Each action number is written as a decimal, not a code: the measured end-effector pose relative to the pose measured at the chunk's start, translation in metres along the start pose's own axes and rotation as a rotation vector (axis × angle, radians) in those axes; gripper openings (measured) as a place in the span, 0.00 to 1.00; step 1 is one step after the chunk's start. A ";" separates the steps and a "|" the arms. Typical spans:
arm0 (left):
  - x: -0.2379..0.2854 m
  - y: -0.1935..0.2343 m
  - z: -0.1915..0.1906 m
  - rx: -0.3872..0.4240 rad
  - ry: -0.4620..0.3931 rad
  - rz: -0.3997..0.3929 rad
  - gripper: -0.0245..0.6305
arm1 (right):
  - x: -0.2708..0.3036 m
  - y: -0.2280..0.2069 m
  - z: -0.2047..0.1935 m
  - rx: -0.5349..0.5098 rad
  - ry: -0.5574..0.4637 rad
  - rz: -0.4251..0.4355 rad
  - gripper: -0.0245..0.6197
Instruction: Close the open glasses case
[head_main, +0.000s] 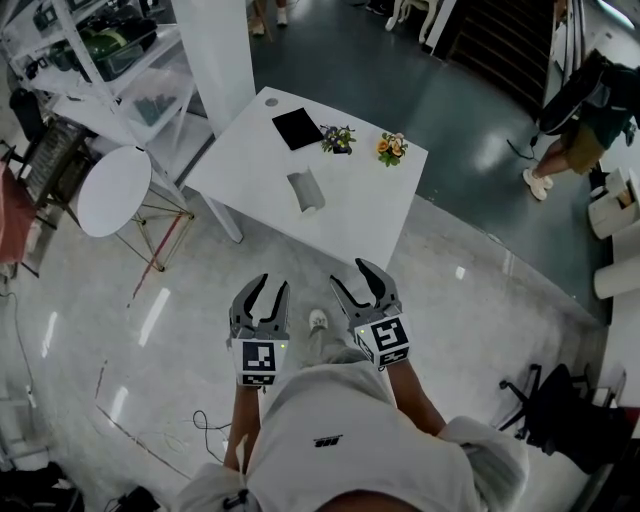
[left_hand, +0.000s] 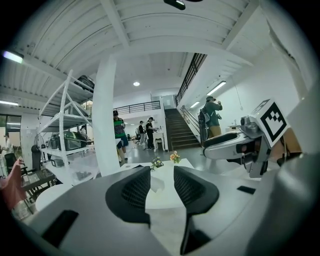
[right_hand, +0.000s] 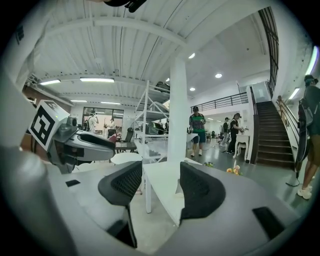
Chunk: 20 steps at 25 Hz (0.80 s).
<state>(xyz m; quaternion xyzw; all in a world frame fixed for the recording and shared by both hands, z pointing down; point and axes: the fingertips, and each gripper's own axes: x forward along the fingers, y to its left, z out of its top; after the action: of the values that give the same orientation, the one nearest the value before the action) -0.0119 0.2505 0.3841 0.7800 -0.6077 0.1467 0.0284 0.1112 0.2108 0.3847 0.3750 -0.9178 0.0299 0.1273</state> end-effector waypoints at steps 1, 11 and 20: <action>0.006 0.002 0.003 -0.001 -0.001 0.001 0.28 | 0.005 -0.005 0.002 0.000 -0.001 0.002 0.41; 0.067 0.023 0.020 0.004 0.015 0.022 0.28 | 0.057 -0.051 0.017 0.007 -0.006 0.030 0.41; 0.116 0.038 0.030 0.019 0.039 0.043 0.28 | 0.097 -0.087 0.021 0.023 -0.007 0.058 0.41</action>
<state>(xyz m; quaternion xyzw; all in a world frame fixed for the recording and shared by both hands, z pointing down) -0.0167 0.1252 0.3810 0.7640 -0.6222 0.1682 0.0296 0.1009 0.0796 0.3858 0.3499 -0.9283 0.0427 0.1187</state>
